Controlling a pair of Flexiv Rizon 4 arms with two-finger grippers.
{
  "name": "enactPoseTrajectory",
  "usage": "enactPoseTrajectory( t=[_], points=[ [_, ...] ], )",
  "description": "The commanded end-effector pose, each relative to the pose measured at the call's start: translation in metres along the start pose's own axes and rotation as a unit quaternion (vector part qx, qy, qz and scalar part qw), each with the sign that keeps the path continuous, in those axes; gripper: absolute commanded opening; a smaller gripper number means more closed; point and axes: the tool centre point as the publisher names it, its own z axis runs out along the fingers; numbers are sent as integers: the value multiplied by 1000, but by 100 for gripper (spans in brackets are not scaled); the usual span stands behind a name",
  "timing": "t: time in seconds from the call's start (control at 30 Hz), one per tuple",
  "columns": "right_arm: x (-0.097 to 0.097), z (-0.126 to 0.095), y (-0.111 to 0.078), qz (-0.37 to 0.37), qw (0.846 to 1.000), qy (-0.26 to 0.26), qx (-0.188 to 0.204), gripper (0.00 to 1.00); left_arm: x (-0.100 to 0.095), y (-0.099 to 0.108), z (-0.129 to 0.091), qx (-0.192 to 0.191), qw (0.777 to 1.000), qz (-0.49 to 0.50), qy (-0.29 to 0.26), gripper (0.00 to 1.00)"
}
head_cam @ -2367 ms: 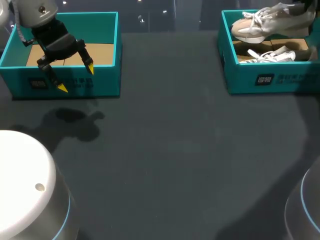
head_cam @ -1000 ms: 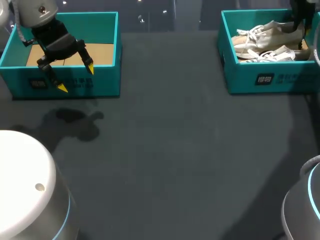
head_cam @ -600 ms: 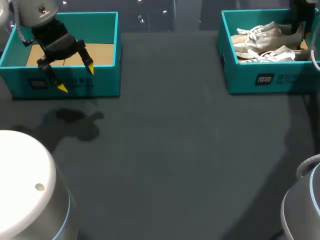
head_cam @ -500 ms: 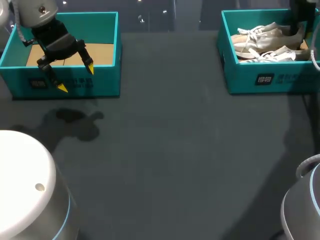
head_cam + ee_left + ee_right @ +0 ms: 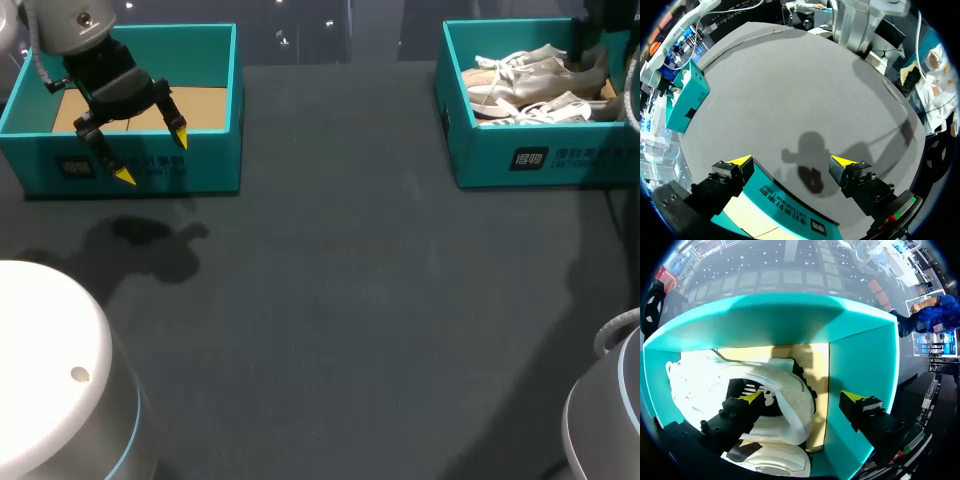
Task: Take the shoe out of the shoebox, open the shoe tongue, remove and reinsert the insole, then place the shoe into the shoebox
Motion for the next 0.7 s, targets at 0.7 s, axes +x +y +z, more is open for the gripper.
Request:
enactPoseTrajectory(
  t=[0.7],
  points=[
    [26,-126,-121,-17,998,59,9,100,24,1,-42,-18,913,-408,-20,100]
  ],
)
